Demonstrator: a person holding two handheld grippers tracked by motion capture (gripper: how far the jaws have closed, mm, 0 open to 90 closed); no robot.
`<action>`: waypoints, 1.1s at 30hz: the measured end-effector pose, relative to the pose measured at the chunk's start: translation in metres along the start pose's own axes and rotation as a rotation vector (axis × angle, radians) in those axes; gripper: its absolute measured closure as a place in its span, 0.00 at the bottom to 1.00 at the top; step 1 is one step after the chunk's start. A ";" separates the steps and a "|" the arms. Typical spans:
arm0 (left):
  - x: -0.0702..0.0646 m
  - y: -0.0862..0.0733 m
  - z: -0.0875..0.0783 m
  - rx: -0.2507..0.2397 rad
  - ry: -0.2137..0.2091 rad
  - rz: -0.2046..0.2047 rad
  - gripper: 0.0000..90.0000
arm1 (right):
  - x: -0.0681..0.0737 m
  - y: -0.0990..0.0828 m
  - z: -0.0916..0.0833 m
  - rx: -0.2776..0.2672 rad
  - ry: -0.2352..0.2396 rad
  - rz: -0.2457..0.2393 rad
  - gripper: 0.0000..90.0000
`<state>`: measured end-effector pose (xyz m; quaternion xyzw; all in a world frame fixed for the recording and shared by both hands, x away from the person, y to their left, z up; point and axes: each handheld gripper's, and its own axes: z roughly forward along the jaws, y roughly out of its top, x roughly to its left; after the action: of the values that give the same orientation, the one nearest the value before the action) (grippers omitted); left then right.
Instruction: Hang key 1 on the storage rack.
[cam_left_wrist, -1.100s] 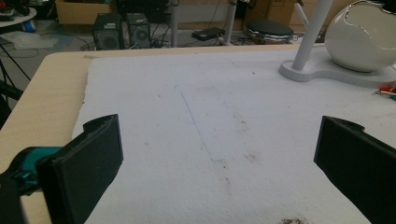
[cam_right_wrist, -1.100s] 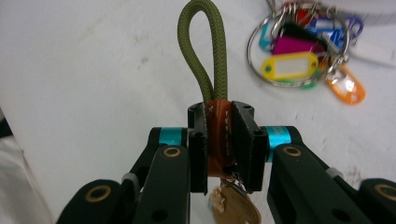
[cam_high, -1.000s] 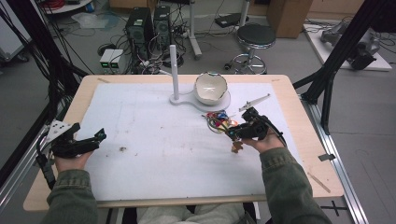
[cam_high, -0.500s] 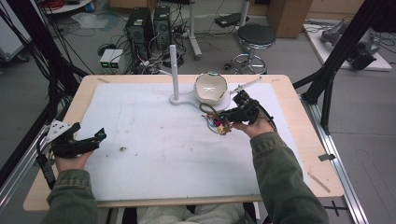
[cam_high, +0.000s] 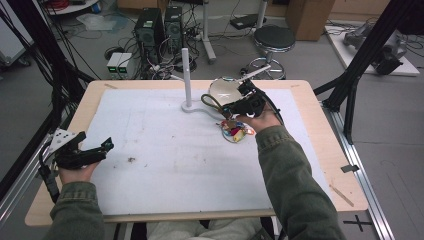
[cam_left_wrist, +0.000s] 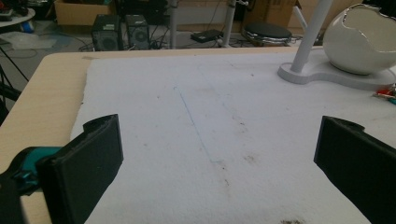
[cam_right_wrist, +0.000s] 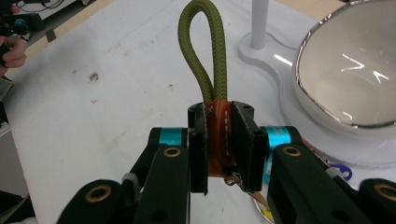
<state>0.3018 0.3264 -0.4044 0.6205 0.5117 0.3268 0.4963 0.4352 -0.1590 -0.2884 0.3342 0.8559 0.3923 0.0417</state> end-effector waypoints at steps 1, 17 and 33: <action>0.000 0.000 0.000 0.000 -0.001 0.000 0.02 | 0.002 0.007 0.001 0.006 0.003 -0.006 0.86; 0.001 0.000 0.000 0.002 -0.003 -0.006 0.02 | 0.003 0.029 0.012 0.021 0.016 -0.010 0.86; 0.002 0.000 0.001 0.001 -0.008 -0.009 0.02 | 0.006 0.058 0.019 0.031 0.003 -0.001 0.86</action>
<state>0.3034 0.3283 -0.4050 0.6197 0.5126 0.3218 0.4996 0.4684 -0.1154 -0.2596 0.3339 0.8622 0.3793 0.0352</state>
